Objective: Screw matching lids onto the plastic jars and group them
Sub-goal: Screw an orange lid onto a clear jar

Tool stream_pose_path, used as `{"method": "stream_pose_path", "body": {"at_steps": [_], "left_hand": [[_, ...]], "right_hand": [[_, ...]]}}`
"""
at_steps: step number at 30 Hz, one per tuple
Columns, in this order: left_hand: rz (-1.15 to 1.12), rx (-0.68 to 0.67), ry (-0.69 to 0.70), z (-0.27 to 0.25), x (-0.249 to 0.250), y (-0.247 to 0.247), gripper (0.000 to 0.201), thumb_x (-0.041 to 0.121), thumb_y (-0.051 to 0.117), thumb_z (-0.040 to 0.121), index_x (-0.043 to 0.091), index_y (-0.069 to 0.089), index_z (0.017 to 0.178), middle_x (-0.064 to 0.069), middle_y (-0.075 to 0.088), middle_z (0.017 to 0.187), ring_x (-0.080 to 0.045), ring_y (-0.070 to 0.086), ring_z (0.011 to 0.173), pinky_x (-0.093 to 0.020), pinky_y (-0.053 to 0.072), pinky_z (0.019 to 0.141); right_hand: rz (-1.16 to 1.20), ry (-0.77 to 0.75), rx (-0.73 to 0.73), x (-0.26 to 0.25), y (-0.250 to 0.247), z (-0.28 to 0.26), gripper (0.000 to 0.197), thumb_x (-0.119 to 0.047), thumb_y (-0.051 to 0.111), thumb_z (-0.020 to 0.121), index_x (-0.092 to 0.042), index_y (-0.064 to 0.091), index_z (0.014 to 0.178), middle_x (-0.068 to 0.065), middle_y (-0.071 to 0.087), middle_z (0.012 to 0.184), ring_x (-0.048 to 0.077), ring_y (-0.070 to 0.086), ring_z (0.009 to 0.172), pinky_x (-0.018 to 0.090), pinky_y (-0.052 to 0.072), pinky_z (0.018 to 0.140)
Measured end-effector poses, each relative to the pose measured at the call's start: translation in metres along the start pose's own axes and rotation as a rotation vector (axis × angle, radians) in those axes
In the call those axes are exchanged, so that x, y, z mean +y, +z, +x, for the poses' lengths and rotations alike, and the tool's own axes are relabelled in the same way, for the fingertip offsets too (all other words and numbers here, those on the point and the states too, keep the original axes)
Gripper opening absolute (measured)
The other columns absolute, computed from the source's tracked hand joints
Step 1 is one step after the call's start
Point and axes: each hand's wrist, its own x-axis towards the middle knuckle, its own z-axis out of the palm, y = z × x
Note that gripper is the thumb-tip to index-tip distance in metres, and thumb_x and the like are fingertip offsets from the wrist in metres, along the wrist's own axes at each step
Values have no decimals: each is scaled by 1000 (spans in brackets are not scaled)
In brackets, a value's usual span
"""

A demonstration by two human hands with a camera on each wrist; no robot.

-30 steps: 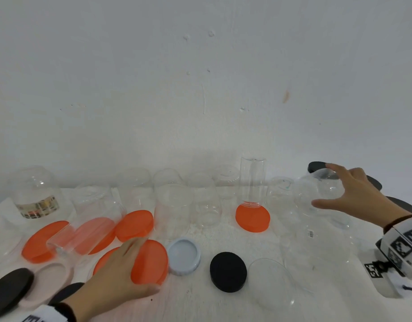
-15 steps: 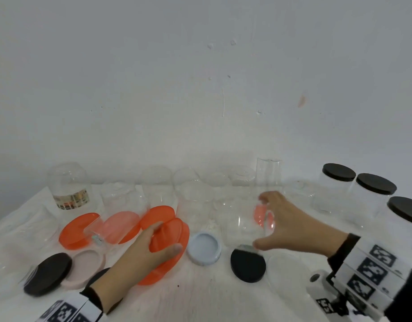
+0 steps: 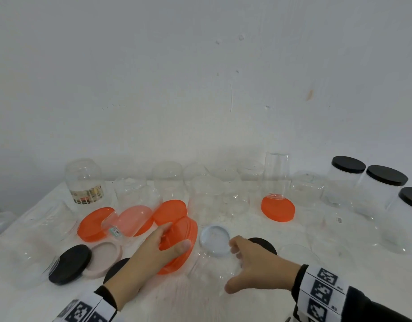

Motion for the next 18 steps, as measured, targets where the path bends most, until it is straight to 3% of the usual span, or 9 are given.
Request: {"method": "stream_pose_path", "body": {"at_steps": [3,5,9,14,16,18], "left_hand": [[-1,-11,13,1,1,2,103,66,65,59,27,30,147,8,36,149,-6,35,127,-25,31,104],[15,-24,18,3,0,4,108,70,66,57,26,28,148,8,35,148,-5,34,124,-24,31,103],[28,-42,20,7,-2,9,117,81,64,51,28,27,148,13,36,144,-3,35,121,-23,31,98],[74,-58,51,11,0,20,119,84,66,47,31,29,147,20,38,131,-1,41,114,-15,35,85],[120,-66,70,10,2,24,121,88,63,44,33,28,146,23,36,126,2,40,111,-11,35,79],[155,-80,87,9,4,27,121,87,60,43,33,27,146,24,34,126,5,38,110,-11,33,80]], "right_hand": [[63,20,-41,5,11,8,109,-58,76,51,-20,25,139,-12,39,124,9,51,111,29,49,97],[102,25,-51,8,14,12,113,-59,77,53,-20,20,142,-10,36,129,10,47,116,26,46,99],[125,21,-44,13,14,15,112,-55,80,57,-24,13,142,-8,33,139,10,44,117,19,41,94],[139,-6,-41,19,15,18,114,-40,86,60,-26,10,144,-11,41,129,9,46,115,18,42,91],[157,-10,-52,21,15,18,113,-40,87,60,-28,12,144,-12,43,129,9,46,116,20,41,94],[186,-7,-60,22,14,19,109,-42,87,60,-29,15,142,-12,47,126,8,50,113,21,43,95]]}}
